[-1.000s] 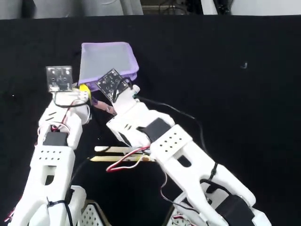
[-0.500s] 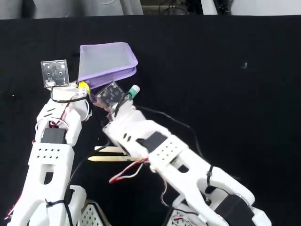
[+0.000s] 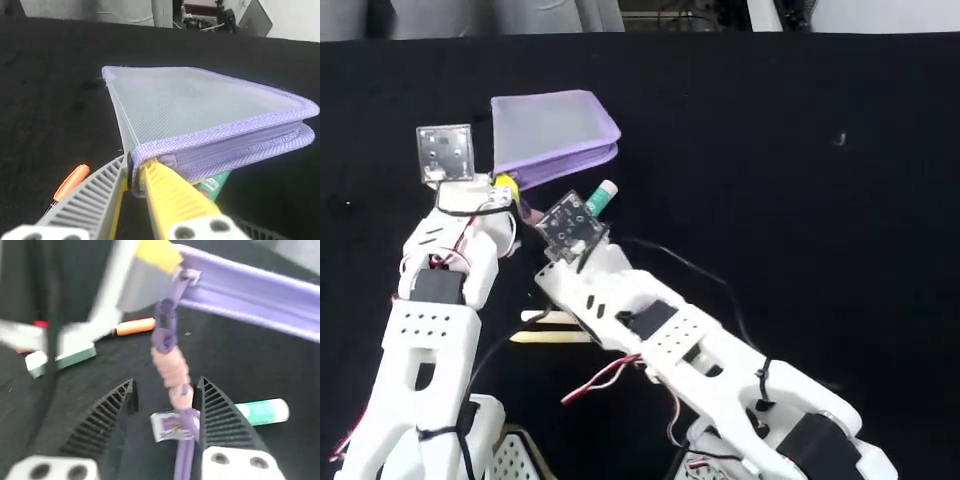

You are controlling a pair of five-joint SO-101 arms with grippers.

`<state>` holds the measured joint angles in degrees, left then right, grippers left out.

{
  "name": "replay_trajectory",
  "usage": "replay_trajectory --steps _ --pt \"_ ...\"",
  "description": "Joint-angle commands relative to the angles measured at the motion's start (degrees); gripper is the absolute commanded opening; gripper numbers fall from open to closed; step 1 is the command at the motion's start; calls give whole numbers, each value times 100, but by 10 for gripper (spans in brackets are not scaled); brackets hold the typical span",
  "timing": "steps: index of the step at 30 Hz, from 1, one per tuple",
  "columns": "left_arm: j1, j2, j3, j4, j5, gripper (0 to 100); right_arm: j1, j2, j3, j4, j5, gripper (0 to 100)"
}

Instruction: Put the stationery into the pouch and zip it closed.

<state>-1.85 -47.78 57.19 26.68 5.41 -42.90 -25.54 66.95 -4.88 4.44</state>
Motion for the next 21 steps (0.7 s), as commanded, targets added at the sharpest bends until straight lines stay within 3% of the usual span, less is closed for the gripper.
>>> replay_trajectory --steps 1,5,15,21 --pt "101 -158 -1086 818 343 29 141 -242 136 -668 -18 188" --pt "303 -97 -1516 1327 431 29 132 -251 198 -818 -26 188" --pt "303 -141 -1393 1345 466 29 132 -259 207 -862 -26 187" --pt "321 -158 -1393 1363 475 29 132 -242 497 -2066 -35 187"
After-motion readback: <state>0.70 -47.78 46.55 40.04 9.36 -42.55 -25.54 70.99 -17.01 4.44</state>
